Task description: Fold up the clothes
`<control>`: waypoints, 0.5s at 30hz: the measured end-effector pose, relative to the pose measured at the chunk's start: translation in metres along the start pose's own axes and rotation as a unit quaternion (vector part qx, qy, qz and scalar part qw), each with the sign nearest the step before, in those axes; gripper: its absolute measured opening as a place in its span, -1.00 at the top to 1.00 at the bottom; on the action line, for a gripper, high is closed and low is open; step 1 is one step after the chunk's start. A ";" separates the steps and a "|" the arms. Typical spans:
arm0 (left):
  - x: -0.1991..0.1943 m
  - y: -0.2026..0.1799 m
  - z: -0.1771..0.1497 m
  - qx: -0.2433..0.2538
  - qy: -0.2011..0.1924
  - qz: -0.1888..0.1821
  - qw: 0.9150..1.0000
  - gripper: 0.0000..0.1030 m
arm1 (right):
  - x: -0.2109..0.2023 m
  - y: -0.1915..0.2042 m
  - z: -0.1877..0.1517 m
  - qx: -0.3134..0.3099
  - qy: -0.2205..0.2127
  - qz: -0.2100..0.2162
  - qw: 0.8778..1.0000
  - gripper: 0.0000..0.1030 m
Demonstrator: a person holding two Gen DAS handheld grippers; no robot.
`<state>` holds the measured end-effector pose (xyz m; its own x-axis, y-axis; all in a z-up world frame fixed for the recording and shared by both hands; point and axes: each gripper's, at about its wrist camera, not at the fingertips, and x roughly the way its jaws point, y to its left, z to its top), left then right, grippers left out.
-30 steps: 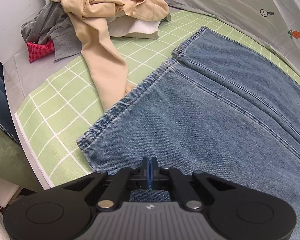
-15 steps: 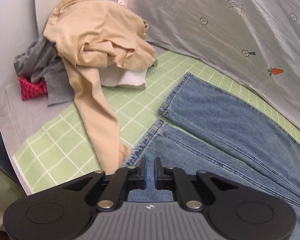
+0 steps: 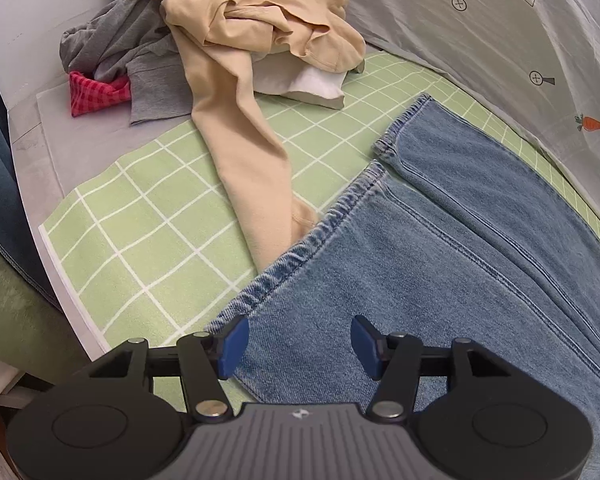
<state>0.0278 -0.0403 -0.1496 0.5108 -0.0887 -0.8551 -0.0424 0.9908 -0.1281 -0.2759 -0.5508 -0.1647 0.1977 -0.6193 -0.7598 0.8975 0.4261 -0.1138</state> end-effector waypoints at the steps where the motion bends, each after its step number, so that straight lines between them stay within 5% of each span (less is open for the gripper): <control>1: -0.002 0.002 0.000 0.007 -0.004 0.010 1.000 -0.23 | -0.001 0.002 -0.001 -0.001 0.000 -0.002 1.000 0.64; 5: -0.006 0.008 -0.003 0.034 -0.010 0.038 0.999 -0.32 | 0.000 0.006 -0.002 0.004 0.001 -0.011 1.000 0.62; 11: 0.011 0.016 -0.005 0.000 0.016 0.005 1.000 -0.29 | 0.004 0.007 0.000 0.024 0.003 -0.016 1.000 0.61; 12: 0.013 0.015 -0.005 -0.004 0.016 0.005 1.000 -0.20 | 0.004 0.008 0.000 0.024 0.003 -0.017 1.000 0.61; 14: 0.013 0.006 -0.003 0.016 0.011 0.013 1.000 0.55 | 0.003 0.007 0.000 0.028 0.000 -0.016 0.999 0.61; 15: 0.012 0.001 -0.001 0.030 0.009 0.018 0.999 0.65 | 0.003 0.005 0.000 0.031 -0.002 -0.013 0.999 0.64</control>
<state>0.0332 -0.0404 -0.1606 0.4942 -0.0550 -0.8676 -0.0089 0.9976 -0.0683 -0.2709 -0.5504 -0.1671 0.1747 -0.6322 -0.7549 0.9254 0.3672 -0.0934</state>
